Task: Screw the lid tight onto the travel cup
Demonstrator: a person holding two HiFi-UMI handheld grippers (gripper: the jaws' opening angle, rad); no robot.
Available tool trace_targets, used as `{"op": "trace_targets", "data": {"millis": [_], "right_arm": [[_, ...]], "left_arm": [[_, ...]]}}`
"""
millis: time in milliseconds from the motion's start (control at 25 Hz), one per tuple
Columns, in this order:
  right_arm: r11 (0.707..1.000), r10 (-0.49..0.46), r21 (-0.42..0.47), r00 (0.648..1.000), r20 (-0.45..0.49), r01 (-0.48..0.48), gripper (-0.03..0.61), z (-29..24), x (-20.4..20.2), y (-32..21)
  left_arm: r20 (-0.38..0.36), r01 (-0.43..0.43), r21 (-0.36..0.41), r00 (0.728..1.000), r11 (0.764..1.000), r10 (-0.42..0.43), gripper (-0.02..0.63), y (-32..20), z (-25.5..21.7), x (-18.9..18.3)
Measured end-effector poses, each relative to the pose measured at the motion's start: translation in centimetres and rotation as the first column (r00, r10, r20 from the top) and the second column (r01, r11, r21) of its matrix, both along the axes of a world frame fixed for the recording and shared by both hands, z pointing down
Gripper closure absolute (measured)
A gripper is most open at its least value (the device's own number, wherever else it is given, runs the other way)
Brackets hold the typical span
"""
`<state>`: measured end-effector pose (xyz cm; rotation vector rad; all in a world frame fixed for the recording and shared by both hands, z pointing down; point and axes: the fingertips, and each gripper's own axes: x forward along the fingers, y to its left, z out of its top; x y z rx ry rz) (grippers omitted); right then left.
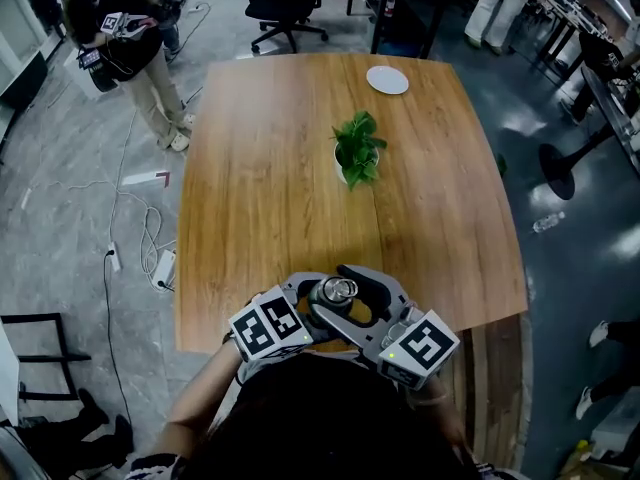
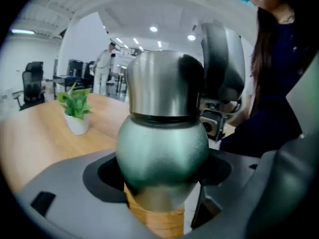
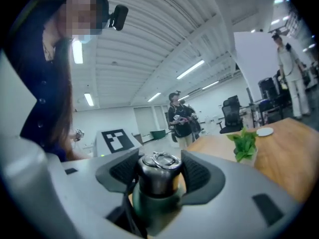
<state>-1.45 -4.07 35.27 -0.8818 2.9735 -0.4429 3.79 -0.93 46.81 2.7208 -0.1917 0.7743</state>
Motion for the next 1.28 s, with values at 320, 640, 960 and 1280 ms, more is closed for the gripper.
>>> {"op": "trace_targets", "data": {"millis": [320,640,960,1280], "right_arm": [[0.999,0.032,-0.034,0.998,-0.049,-0.034,0.307,1.4,0.6,-0.1],[0.994,-0.106,0.007,0.985,-0.134,0.108,0.307,1.9,-0.4,2.0],[0.995,0.098,-0.026,0.990,-0.105,-0.101,0.307,2.3,0.5,-0.1],[0.996,-0.094,-0.013,0.995,-0.037,0.094,0.307,0.3,-0.4,1.5]], "left_arm": [[0.068,0.163,0.083,0.983,0.983,-0.169,0.233,-1.4,1.2,-0.2],[-0.057,-0.096,-0.047,0.994,0.994,0.094,0.233,2.4,-0.4,0.2],[0.137,0.217,0.179,0.960,0.960,-0.243,0.233,-2.0,1.1,-0.9],[-0.020,-0.074,-0.026,0.997,0.997,0.074,0.233,2.1,-0.2,0.0]]}}
